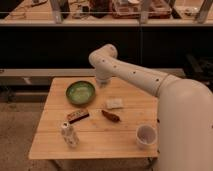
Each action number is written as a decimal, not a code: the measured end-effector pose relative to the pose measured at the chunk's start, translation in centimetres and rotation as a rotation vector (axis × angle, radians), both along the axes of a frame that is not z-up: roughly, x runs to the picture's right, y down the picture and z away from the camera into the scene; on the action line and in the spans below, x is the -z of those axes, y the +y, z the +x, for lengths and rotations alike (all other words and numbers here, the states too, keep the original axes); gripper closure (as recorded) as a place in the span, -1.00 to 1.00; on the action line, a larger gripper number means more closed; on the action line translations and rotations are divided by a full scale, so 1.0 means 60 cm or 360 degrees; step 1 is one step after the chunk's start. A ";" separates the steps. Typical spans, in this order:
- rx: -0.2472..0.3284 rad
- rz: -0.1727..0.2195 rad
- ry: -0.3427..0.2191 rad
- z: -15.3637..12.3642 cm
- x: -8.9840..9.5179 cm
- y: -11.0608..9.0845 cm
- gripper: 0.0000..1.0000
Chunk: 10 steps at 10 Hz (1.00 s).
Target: Move the arm in a circular motion
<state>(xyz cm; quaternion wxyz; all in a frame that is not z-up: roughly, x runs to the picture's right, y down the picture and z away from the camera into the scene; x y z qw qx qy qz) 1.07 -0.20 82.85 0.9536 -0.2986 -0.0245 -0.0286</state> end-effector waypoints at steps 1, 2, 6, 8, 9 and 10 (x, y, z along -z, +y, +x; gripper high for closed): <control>-0.0041 -0.0039 0.0145 0.072 -0.013 -0.004 1.00; -0.0084 -0.0073 0.0241 0.122 -0.017 -0.002 1.00; -0.0273 -0.0156 0.0464 0.281 0.002 0.030 1.00; -0.0354 -0.0128 0.0435 0.315 0.038 0.042 1.00; -0.0361 -0.0122 0.0421 0.325 0.058 0.055 1.00; -0.0350 -0.0140 0.0400 0.335 0.096 0.089 1.00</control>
